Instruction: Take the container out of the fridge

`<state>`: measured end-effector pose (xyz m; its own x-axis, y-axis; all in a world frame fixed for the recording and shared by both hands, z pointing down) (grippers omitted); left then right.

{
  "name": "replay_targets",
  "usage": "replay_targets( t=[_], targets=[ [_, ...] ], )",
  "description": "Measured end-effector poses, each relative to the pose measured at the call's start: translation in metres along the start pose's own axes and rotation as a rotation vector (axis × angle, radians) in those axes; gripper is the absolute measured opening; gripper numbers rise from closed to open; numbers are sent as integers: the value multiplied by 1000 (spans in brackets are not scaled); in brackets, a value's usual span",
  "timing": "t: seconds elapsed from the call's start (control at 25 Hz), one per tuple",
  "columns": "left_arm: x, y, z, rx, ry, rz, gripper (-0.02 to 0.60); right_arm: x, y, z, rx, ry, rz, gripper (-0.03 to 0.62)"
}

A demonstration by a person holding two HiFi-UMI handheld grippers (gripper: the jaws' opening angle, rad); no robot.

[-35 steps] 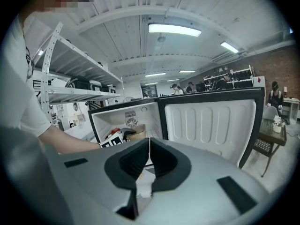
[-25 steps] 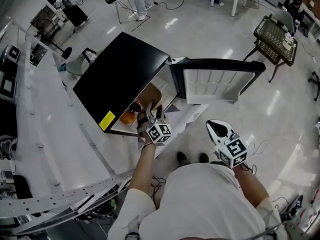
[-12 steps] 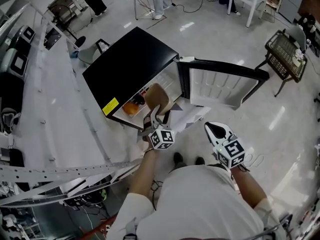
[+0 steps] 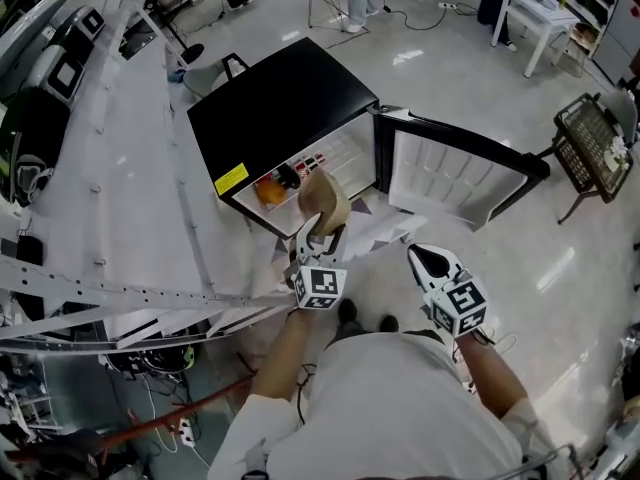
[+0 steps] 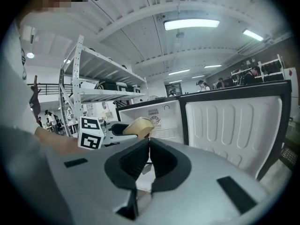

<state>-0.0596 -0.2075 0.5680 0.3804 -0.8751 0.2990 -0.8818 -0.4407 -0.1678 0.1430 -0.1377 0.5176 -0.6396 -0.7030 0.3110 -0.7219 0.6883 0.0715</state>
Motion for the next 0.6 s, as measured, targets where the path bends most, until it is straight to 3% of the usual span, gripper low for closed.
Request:
replay_targets(
  t=[0.36, 0.6],
  targets=[
    [-59, -1, 20, -203, -73, 76, 225, 5, 3, 0, -27, -21, 96, 11],
    [-97, 4, 22, -285, -109, 119, 225, 18, 16, 3, -54, -29, 155, 11]
  ],
)
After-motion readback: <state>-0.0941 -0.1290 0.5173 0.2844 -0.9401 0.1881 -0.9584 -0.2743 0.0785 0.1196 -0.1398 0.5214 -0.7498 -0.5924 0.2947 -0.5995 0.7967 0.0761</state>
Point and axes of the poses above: the fingertips, and each gripper's own axes: x forward along the fingers, y to its left, z out of its top, the point moved 5 cm from there along -x, backward along the fingers, and after that the axes turned 15 degrees about -x, right-handed, at the moved point
